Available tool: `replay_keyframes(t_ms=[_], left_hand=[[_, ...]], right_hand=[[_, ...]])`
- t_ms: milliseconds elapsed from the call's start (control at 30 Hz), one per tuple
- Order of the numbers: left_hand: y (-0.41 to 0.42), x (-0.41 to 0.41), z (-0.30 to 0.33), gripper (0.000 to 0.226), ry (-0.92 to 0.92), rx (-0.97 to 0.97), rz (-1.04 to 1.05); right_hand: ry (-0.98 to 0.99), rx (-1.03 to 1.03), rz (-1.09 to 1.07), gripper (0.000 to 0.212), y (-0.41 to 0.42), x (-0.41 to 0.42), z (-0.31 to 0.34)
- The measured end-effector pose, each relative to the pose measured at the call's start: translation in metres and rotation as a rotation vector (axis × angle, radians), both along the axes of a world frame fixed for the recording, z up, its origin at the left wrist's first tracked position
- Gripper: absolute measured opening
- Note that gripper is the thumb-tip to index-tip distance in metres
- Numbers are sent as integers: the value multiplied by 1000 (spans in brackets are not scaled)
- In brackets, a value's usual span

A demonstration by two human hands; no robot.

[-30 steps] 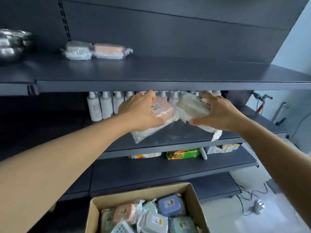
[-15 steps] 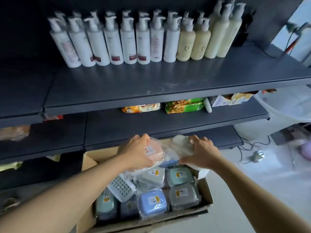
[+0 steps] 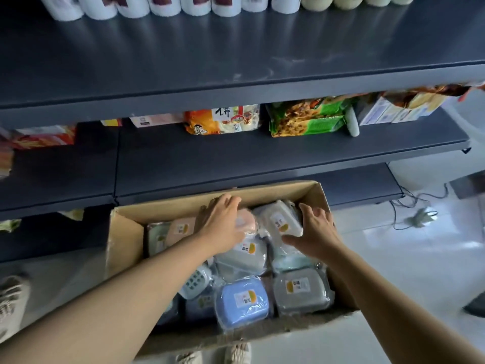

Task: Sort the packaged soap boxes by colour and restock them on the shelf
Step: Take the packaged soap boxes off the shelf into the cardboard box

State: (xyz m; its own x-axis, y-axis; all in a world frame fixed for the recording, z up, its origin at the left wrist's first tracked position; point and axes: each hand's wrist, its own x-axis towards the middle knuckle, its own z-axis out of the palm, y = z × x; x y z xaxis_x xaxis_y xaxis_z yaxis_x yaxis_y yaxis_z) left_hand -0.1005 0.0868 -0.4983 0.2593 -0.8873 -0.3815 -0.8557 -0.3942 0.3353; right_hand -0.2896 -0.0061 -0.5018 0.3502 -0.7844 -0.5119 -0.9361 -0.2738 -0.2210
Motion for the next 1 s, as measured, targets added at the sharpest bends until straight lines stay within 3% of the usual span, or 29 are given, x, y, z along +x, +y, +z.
replay_keyframes(t_ms=[167,400,700,1000], left_hand=[[16,21,35,63,-7,70,30],[31,54,147,62,0,56,64],[53,74,315,56,-74,-129,101],[79,84,427,57,-173,-381,159]], right_hand=[[-35,-2,75,77,1,17,38],[-166,-39,219,76,4,54,158],[-312,-266,368,68,14,80,329],[-405,-462,473,68,32,108,428]])
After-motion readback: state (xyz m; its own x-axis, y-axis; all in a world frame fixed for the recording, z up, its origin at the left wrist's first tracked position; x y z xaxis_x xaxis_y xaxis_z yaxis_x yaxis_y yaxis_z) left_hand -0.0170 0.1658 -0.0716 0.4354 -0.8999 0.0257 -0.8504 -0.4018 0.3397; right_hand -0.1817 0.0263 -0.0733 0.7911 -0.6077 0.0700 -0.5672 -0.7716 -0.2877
